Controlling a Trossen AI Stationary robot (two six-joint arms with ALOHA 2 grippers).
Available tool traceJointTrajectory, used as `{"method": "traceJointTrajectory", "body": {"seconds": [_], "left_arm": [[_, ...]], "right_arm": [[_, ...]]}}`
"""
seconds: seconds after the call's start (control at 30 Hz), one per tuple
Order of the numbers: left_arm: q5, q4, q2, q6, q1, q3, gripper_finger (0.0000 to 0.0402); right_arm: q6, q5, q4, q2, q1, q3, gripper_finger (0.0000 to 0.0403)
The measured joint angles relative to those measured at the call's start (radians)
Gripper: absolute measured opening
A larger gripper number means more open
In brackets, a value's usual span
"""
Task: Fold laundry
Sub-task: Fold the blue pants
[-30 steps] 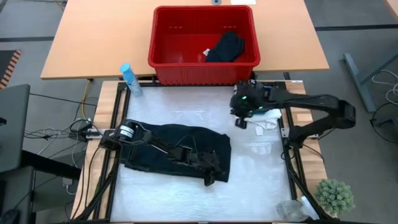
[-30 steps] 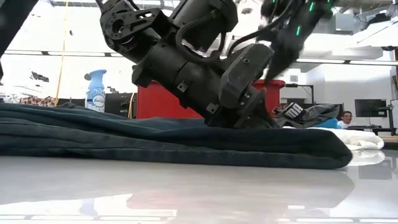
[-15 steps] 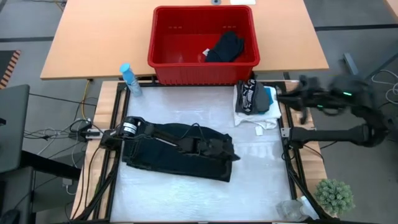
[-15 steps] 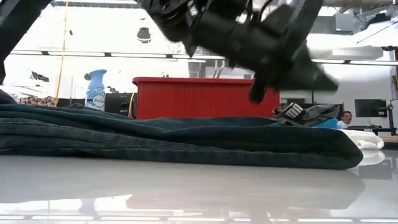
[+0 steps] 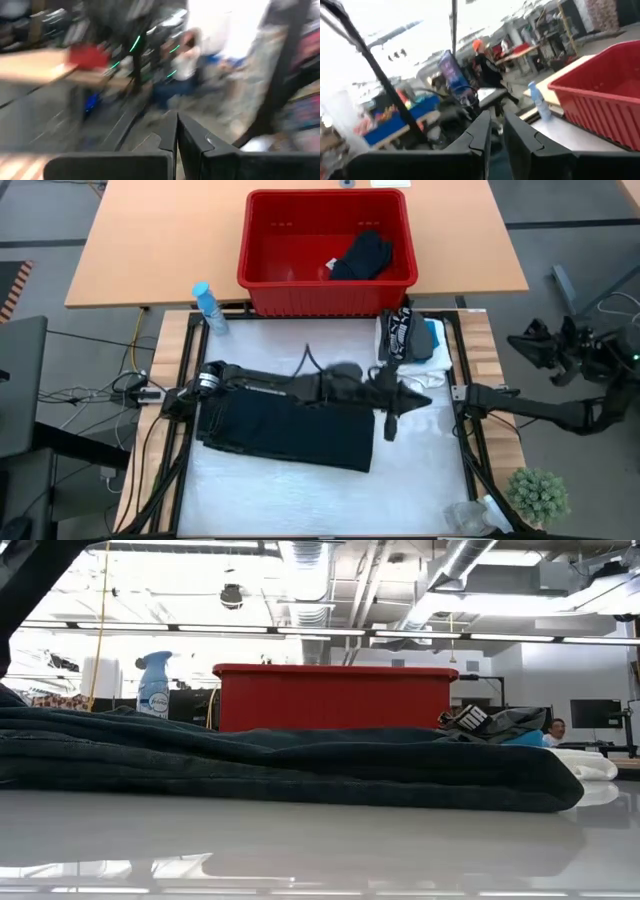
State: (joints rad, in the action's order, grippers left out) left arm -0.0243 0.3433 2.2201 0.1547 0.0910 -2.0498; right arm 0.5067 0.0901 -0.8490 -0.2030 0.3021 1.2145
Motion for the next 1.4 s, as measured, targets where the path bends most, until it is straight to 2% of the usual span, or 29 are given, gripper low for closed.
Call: {"method": "traceJointTrajectory", "body": {"seconds": [0.13,0.23,0.33,0.43,0.5,0.6,0.73,0.83,1.03,1.27,1.4], "left_arm": [[-0.284,-0.038,-0.001,0.024,-0.041,-0.202,0.0000],[-0.439,-0.089,-0.013,0.071,-0.086,-0.310,0.0000],[-0.548,-0.073,-0.109,0.138,-0.142,-0.236,0.0000],[-0.662,-0.212,-0.212,0.162,-0.210,-0.216,0.0000],[-0.669,-0.376,-0.300,0.132,-0.254,-0.216,0.0000],[-0.542,-0.690,-0.450,-0.040,-0.288,-0.217,0.0000],[-0.295,-1.077,-0.623,-0.209,-0.258,-0.219,0.0000],[-0.151,-1.221,-0.704,-0.194,-0.187,-0.218,0.0000],[0.016,-1.451,-0.766,-0.114,-0.023,-0.217,0.0000],[0.142,-1.411,-0.790,-0.181,0.116,-0.046,0.0000],[0.241,-1.358,-0.883,-0.086,0.118,0.114,0.0000]], "right_arm": [[0.012,0.037,0.022,0.091,0.067,-0.081,0.0077],[0.019,0.051,0.029,0.141,0.123,-0.126,0.0077],[0.012,0.068,0.068,0.164,0.171,-0.170,0.0077],[0.012,0.097,0.184,0.166,0.211,-0.219,0.0077],[0.012,0.137,0.276,0.155,0.230,-0.262,0.0077],[0.044,0.233,0.387,0.119,0.259,-0.330,0.0077],[0.070,0.374,0.489,0.063,0.288,-0.418,0.0077],[0.083,0.414,0.536,0.017,0.294,-0.480,0.0077],[0.159,0.485,0.729,-0.088,0.257,-0.587,0.0077],[0.174,0.465,0.949,-0.196,0.135,-0.615,0.0077],[0.125,0.437,0.995,-0.224,0.066,-0.615,0.0077]]}}
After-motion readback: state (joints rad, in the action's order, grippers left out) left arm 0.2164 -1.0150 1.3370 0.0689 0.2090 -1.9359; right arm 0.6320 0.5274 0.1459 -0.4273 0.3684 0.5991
